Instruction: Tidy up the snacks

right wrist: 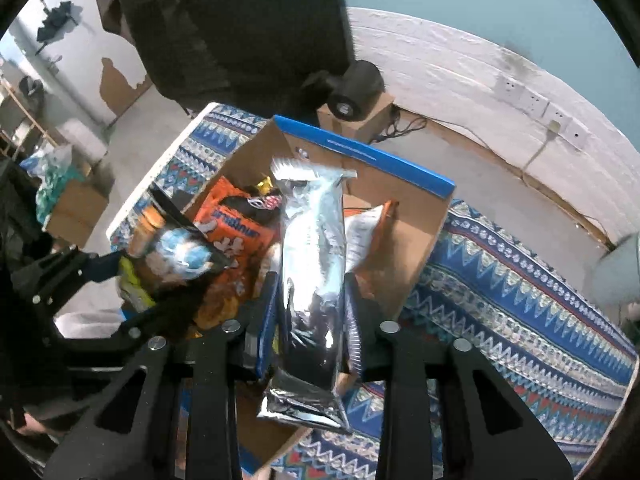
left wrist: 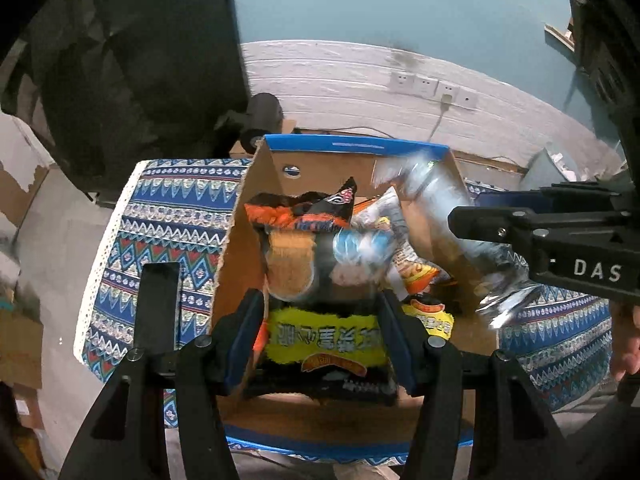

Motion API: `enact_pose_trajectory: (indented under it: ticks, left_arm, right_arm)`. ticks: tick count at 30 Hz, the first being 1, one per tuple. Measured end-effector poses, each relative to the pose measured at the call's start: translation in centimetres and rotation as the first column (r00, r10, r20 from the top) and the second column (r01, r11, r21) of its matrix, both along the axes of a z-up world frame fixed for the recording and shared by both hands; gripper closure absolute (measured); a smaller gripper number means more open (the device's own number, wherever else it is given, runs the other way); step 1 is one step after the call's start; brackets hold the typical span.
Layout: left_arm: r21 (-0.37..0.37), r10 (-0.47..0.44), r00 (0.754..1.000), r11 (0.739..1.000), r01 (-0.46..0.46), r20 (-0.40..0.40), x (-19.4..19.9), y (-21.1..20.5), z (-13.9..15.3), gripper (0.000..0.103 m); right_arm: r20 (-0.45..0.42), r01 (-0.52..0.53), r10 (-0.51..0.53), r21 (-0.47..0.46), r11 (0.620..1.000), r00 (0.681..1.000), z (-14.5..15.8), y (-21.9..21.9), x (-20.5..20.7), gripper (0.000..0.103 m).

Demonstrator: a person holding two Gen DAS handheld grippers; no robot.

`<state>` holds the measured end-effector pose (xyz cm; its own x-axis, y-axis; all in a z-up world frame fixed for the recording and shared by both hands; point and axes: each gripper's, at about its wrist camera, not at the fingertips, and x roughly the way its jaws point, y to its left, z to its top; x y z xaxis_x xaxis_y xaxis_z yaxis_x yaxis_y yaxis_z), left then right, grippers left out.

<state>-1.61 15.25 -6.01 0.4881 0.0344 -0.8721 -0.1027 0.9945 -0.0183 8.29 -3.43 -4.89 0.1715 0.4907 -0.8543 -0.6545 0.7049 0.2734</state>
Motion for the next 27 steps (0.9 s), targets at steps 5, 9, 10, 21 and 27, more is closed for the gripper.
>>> enact_pose_trajectory:
  ticks: [5,9,10,21,27]
  left_arm:
    - [0.019,0.029,1.0,0.999,-0.029,-0.002,-0.1,0.3,0.3,0.025]
    - [0.017,0.037,0.999,0.999,-0.036,-0.005,-0.4,0.0,0.8,0.023]
    - [0.014,0.035,0.999,0.999,-0.035,0.0,-0.4,-0.1,1.1,0.022]
    - [0.037,-0.013,0.996,0.999,0.01,0.084,-1.7,-2.7,4.8,0.012]
    - [0.067,-0.033,0.991,0.997,0.025,0.129,-2.4,-3.8,6.3,0.012]
  right_arm:
    - [-0.001,0.019,-0.019,0.026,0.999,1.0,0.5,-0.4,0.1,0.062]
    - [0.014,0.025,-0.025,0.03,0.999,1.0,1.2,-1.2,-0.3,0.055]
    - [0.023,0.027,-0.027,0.03,0.999,0.999,1.4,-1.6,-0.4,0.052]
    - [0.126,0.08,-0.087,0.057,0.995,0.988,4.8,-6.4,-1.9,0.029]
    - [0.141,0.112,-0.12,0.067,0.991,0.983,5.4,-9.5,-2.5,0.029]
